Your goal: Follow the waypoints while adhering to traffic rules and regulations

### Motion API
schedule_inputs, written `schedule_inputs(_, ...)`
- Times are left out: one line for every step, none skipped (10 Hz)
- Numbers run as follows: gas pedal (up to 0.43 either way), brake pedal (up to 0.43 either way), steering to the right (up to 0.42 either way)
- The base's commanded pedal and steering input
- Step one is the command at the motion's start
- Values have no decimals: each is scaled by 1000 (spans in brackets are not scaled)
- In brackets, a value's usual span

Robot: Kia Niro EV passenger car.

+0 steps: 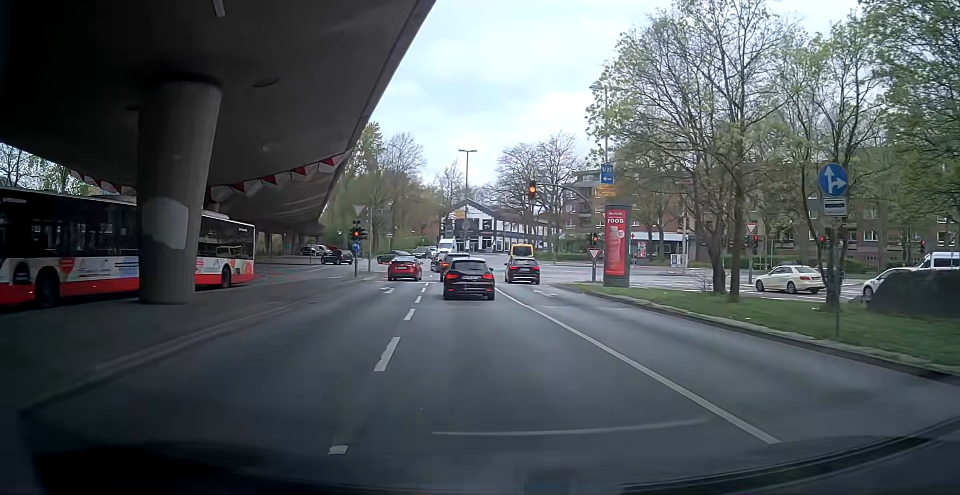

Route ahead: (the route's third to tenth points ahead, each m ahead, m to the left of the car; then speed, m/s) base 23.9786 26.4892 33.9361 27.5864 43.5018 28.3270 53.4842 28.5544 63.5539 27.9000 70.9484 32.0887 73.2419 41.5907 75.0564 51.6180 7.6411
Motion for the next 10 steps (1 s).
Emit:
schedule_inputs(98,0,-33)
schedule_inputs(98,0,-32)
schedule_inputs(87,0,-31)
schedule_inputs(79,0,-30)
schedule_inputs(67,0,-26)
schedule_inputs(59,0,-22)
schedule_inputs(59,0,-20)
schedule_inputs(59,0,-21)
schedule_inputs(59,0,-21)
schedule_inputs(59,0,-21)
